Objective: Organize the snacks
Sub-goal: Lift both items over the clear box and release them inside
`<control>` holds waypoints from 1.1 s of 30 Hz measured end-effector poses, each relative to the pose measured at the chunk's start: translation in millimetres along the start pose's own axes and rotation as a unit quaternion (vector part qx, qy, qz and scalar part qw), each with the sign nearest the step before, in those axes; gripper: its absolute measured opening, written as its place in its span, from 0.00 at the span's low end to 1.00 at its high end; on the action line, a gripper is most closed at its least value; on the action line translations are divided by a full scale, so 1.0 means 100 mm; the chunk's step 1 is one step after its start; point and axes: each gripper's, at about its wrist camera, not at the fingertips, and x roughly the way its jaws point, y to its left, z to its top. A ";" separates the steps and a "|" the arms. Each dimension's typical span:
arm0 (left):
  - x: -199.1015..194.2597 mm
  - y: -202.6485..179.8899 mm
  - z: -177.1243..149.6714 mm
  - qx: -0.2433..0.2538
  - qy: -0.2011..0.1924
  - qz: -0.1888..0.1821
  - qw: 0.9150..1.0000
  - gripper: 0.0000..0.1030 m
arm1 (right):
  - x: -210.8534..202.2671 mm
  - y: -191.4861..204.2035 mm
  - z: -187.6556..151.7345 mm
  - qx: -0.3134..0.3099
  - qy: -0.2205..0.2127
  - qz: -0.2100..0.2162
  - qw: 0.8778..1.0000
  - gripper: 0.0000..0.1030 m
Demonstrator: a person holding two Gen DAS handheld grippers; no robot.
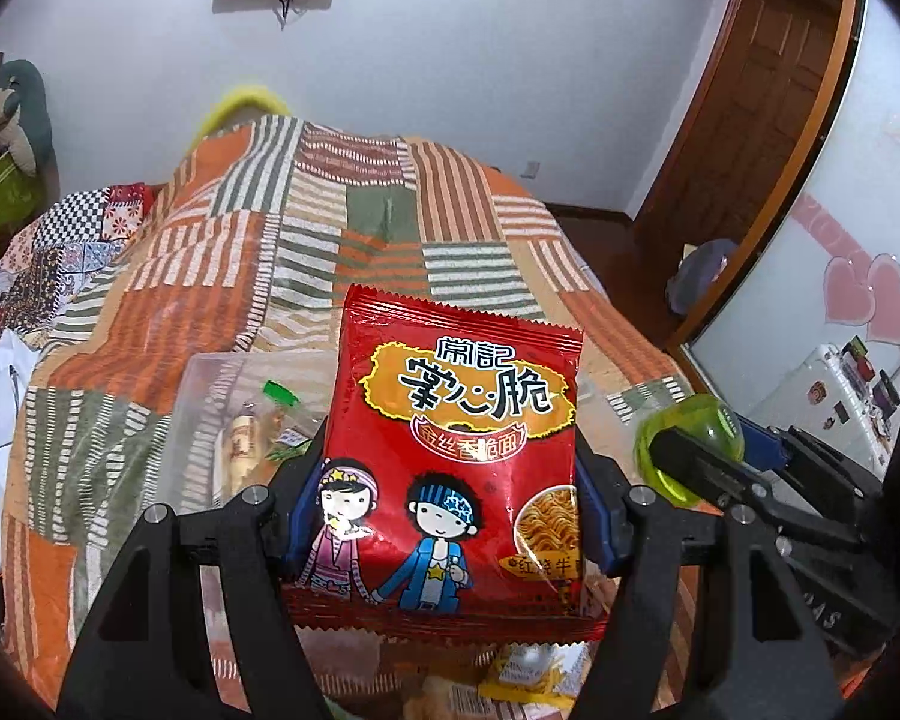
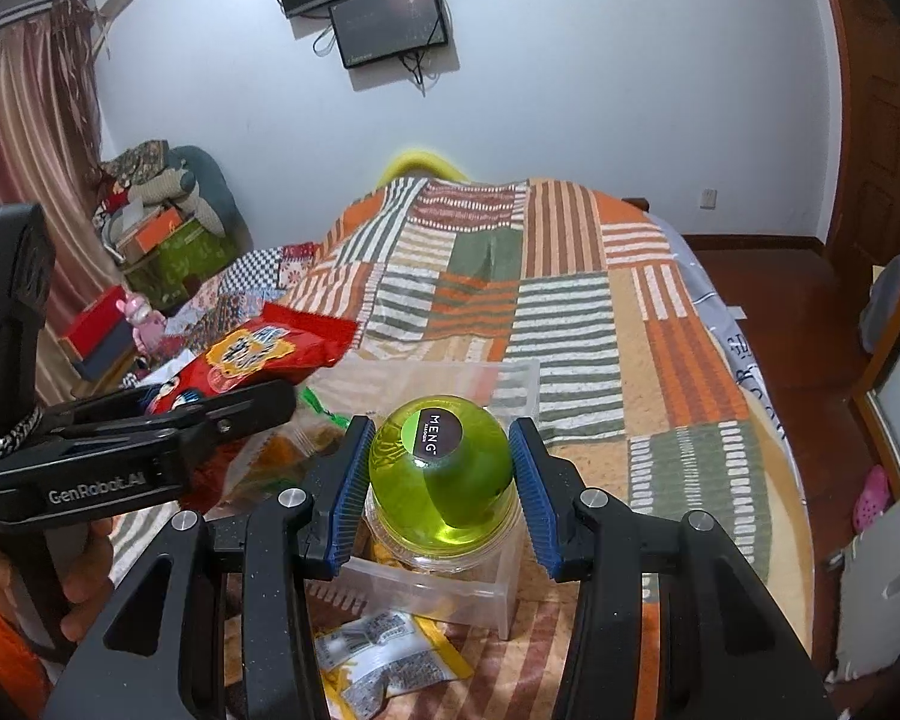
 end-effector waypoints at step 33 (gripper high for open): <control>-0.31 0.02 -0.06 0.020 -0.007 0.017 1.000 0.79 | 0.00 0.06 -0.06 -0.030 0.041 0.002 0.999 0.43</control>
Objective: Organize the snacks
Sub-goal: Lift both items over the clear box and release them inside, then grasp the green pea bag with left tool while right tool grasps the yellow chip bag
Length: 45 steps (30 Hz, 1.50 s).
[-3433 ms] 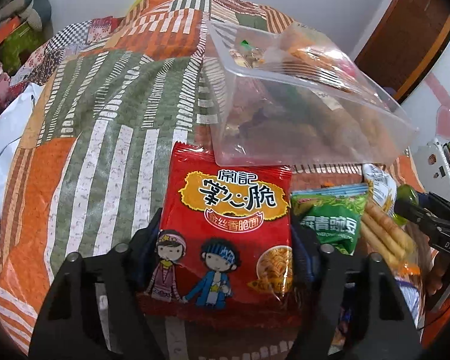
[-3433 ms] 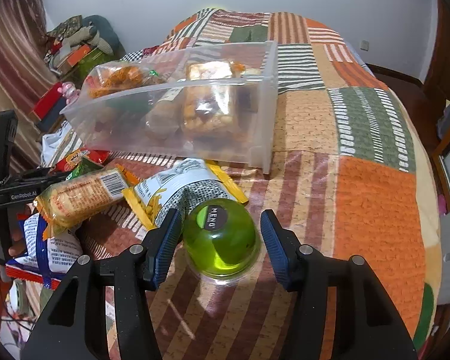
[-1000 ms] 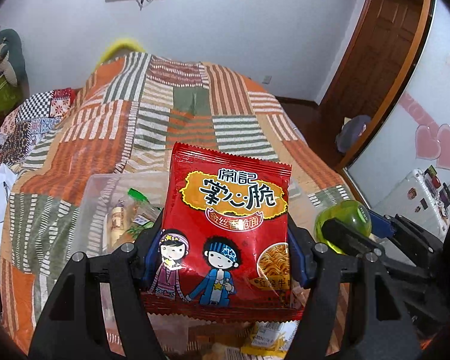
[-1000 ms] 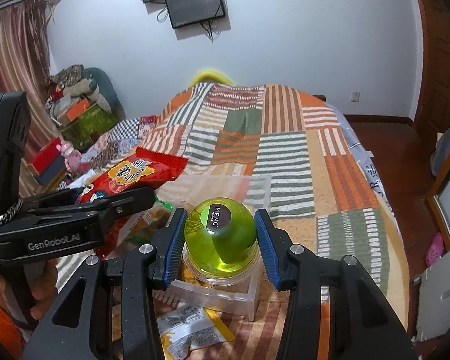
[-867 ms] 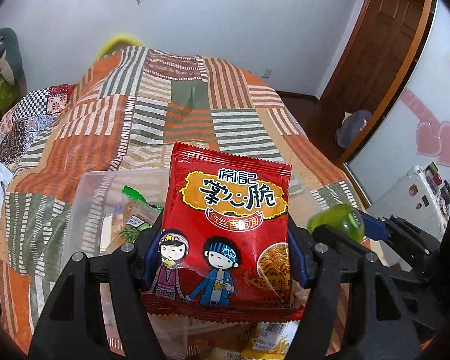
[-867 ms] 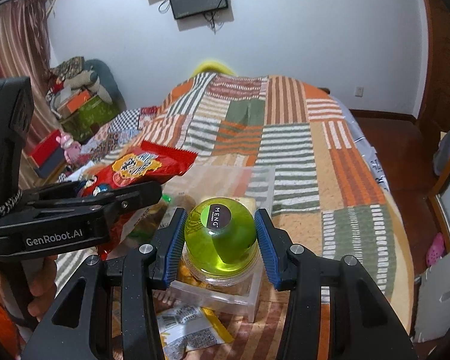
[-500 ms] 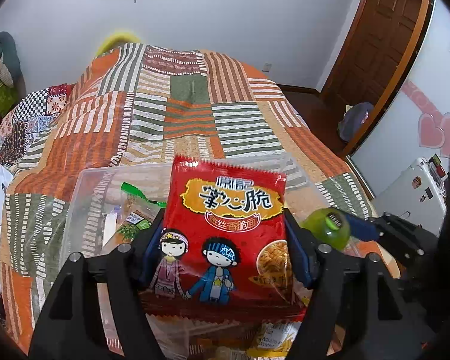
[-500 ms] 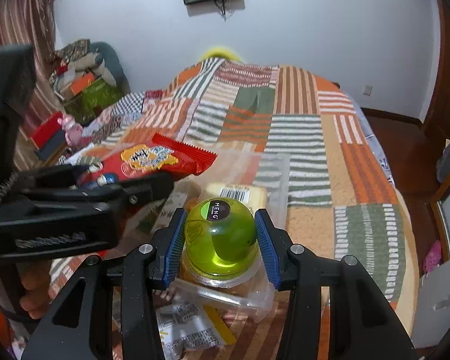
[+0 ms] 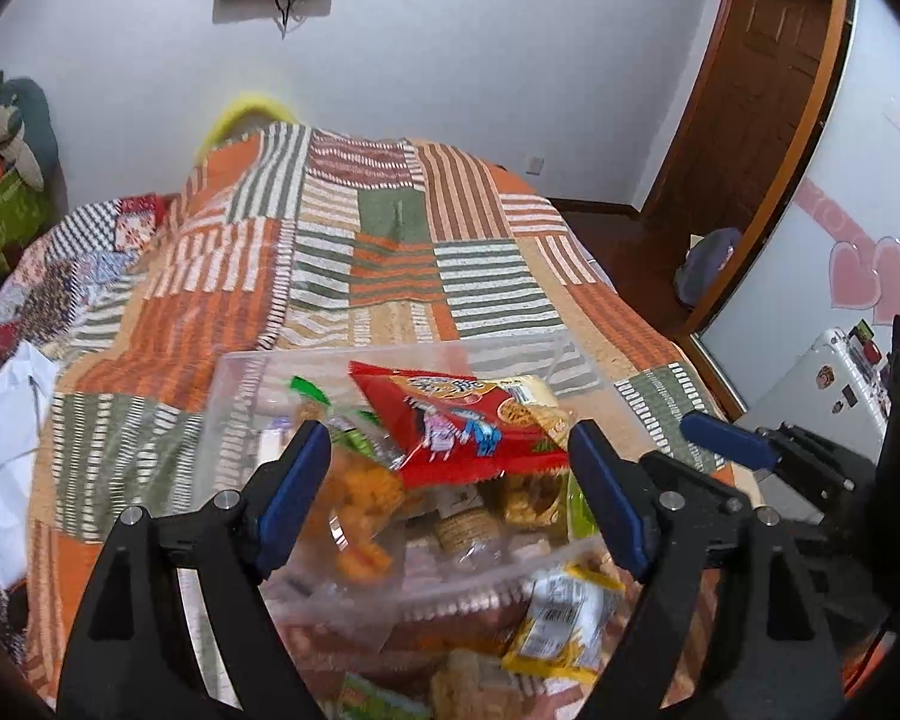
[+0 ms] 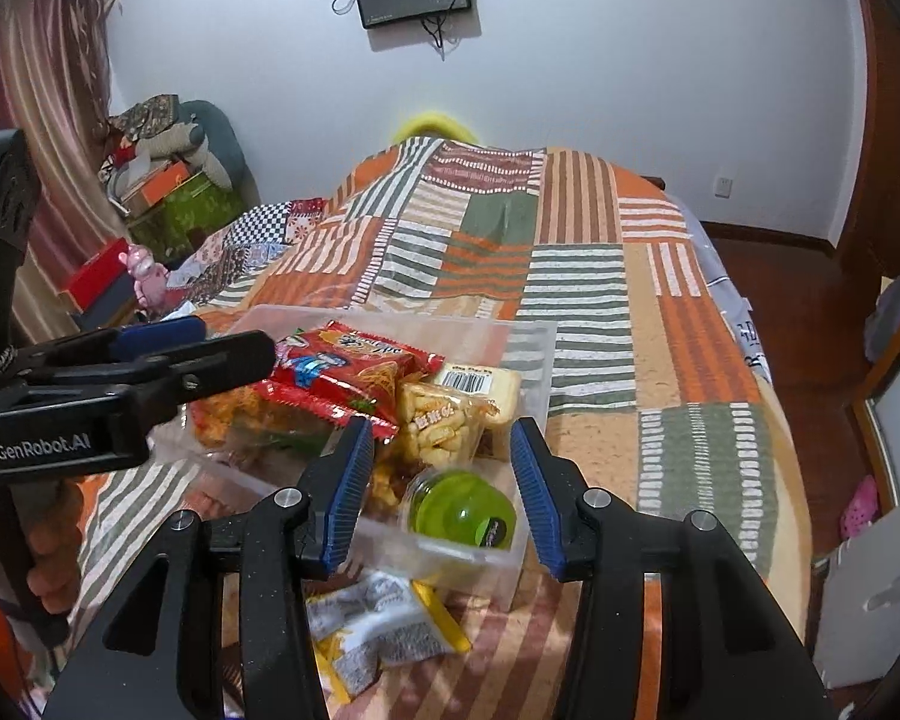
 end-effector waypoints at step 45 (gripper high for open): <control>-0.32 0.69 -1.40 -0.002 0.083 0.030 0.996 0.82 | 0.47 0.40 -0.70 -0.036 0.125 0.002 0.992 0.66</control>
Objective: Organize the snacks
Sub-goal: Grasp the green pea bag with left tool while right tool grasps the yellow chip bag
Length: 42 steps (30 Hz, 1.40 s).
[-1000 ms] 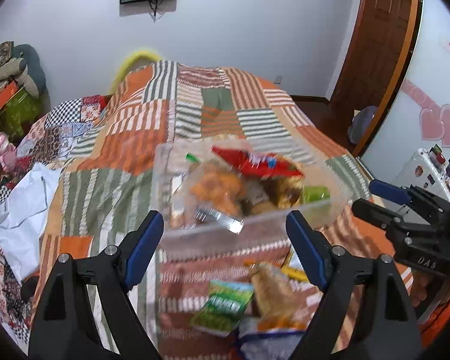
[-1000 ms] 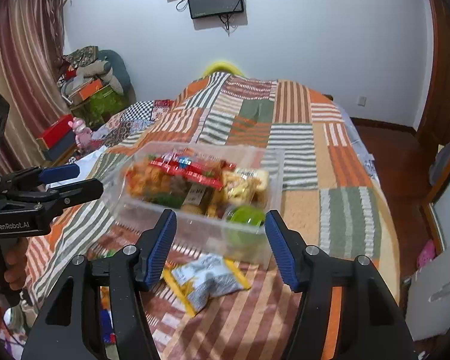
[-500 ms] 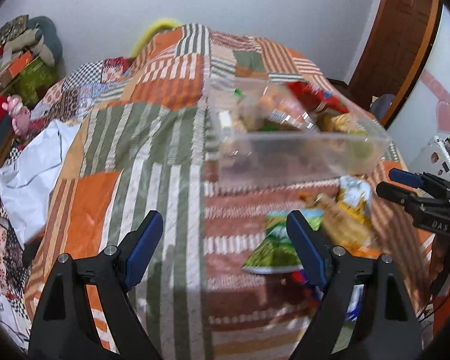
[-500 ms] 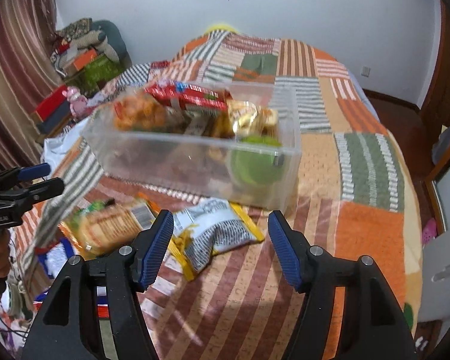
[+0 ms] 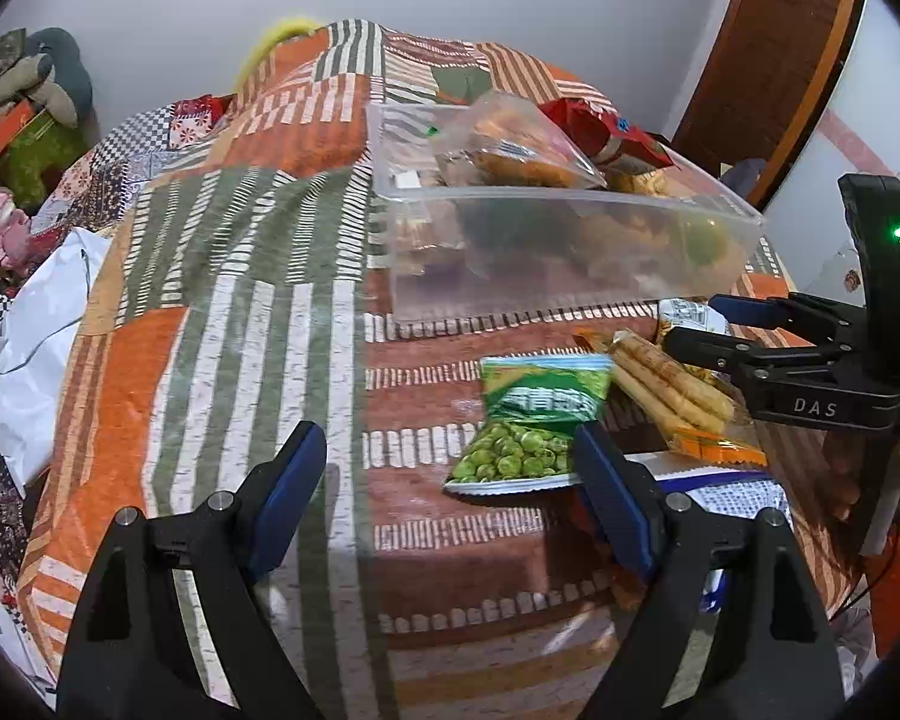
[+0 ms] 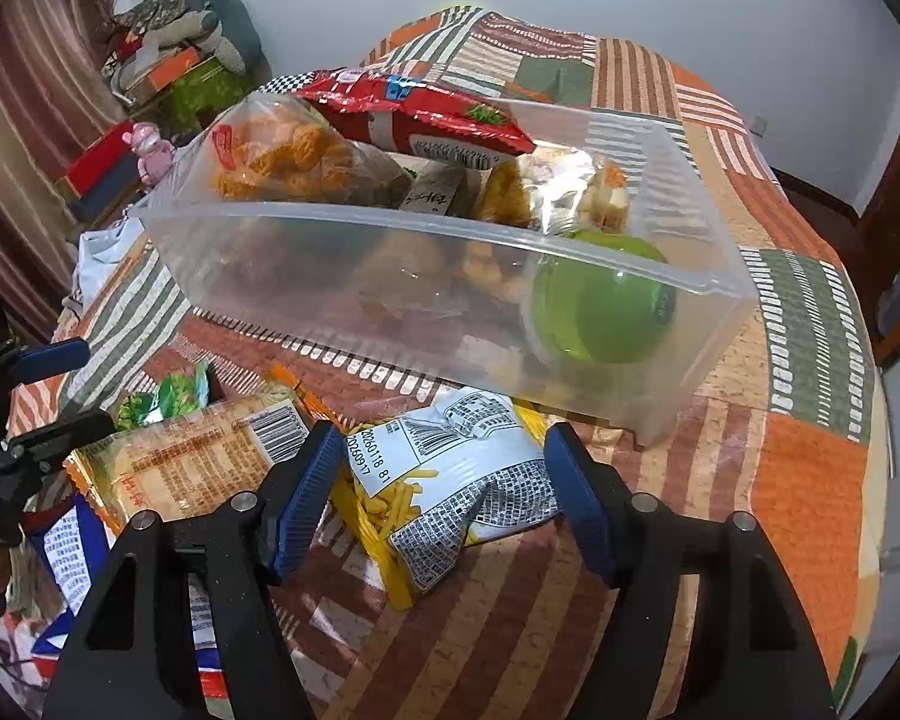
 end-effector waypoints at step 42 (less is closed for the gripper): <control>0.49 0.34 0.21 -0.046 0.044 -0.041 0.997 0.60 | 0.01 -0.05 -0.15 -0.046 0.024 -0.010 0.999 0.77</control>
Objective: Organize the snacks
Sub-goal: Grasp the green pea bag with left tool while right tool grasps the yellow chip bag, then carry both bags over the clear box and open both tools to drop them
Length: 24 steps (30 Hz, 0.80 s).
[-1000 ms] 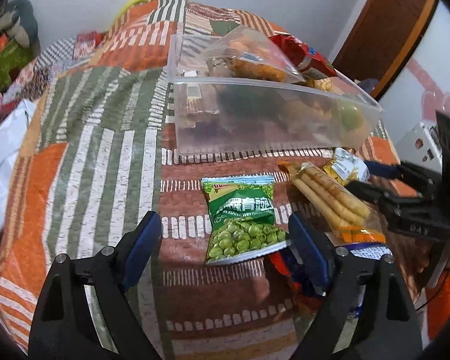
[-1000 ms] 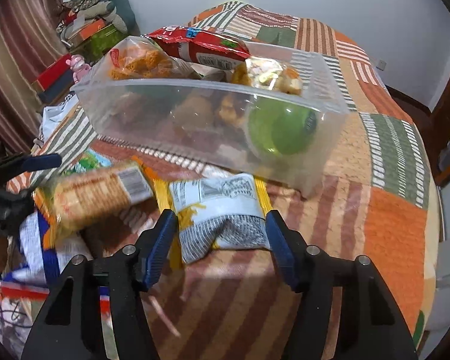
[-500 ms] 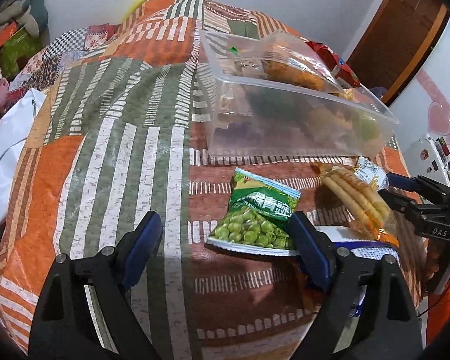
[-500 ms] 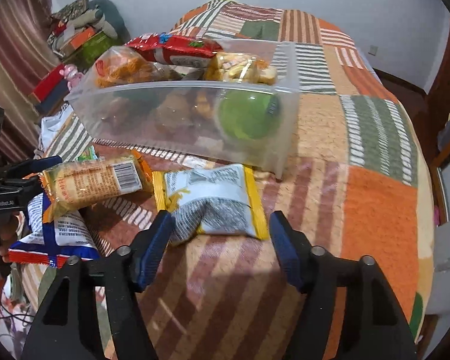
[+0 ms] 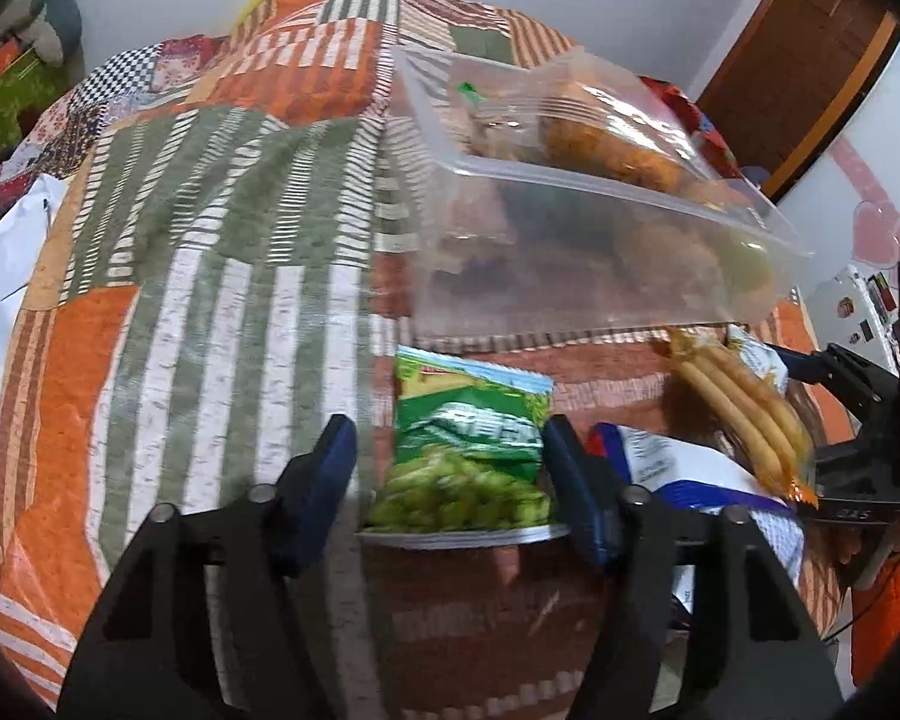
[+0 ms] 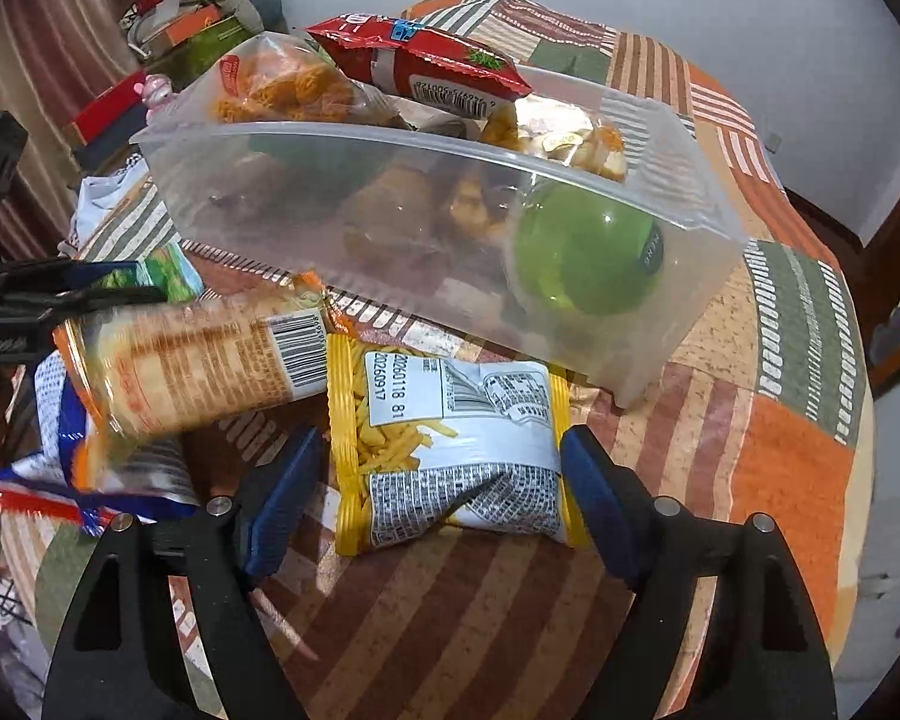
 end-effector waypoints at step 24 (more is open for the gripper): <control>-0.52 -0.06 -0.29 -0.003 -0.060 0.022 0.998 0.29 | -0.41 -0.06 -0.12 0.018 -0.062 -0.020 0.998 0.38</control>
